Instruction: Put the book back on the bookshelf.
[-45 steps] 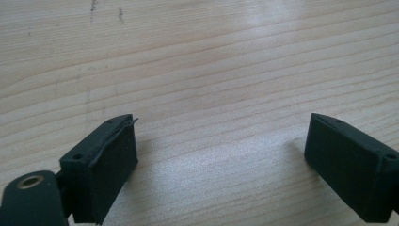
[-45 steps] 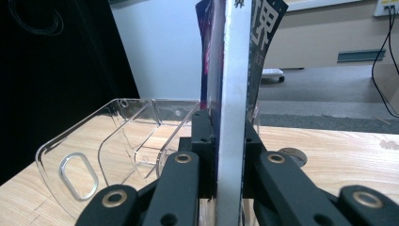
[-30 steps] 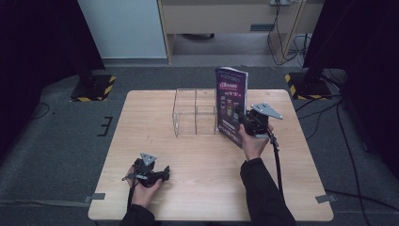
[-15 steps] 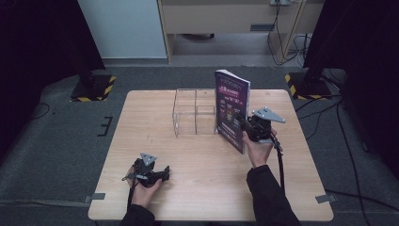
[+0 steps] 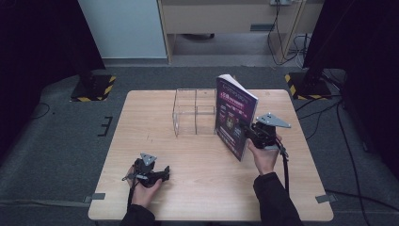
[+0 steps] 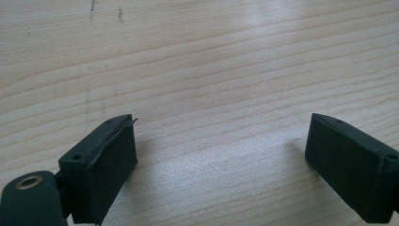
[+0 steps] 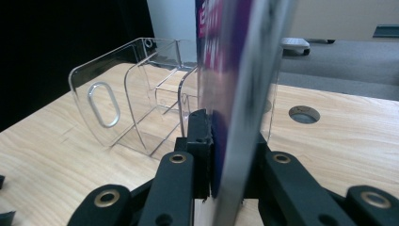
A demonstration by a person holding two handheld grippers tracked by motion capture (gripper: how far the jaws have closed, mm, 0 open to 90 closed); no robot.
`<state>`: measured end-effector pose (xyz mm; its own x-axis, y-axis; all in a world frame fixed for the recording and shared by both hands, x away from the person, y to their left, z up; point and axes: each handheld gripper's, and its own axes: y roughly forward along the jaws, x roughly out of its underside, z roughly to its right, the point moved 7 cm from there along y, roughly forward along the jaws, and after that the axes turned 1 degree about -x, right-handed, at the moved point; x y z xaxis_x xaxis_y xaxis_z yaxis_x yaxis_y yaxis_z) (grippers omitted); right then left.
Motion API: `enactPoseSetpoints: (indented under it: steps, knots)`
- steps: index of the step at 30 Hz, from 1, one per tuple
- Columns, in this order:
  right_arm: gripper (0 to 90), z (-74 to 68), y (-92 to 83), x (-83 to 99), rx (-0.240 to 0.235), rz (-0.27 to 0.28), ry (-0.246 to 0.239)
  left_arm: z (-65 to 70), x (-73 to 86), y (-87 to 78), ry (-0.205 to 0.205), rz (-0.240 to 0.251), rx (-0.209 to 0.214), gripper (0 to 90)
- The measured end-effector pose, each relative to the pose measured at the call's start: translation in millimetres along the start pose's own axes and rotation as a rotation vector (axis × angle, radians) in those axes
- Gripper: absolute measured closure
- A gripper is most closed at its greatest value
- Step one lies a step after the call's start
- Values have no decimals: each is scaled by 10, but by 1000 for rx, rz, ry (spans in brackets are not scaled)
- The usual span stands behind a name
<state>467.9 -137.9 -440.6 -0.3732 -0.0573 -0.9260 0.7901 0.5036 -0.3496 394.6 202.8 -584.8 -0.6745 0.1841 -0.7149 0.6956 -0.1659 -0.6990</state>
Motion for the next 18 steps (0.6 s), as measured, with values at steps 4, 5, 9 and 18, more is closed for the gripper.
enactPoseSetpoints:
  steps: [4, 5, 9, 18]
  knots:
    - [815, 0, -62, 73, -1, -16, -4, 1, 0, 0, 0, 0, 0, 83]
    - [814, 3, -70, 83, 2, -16, -5, 1, 0, 0, 0, -1, -1, 83]
    - [811, -4, -106, 134, 2, -20, 11, 2, -1, 1, -1, 0, -1, 83]
    - [811, -34, -167, 255, -2, -32, 12, 2, -1, 1, -1, 0, -1, 82]
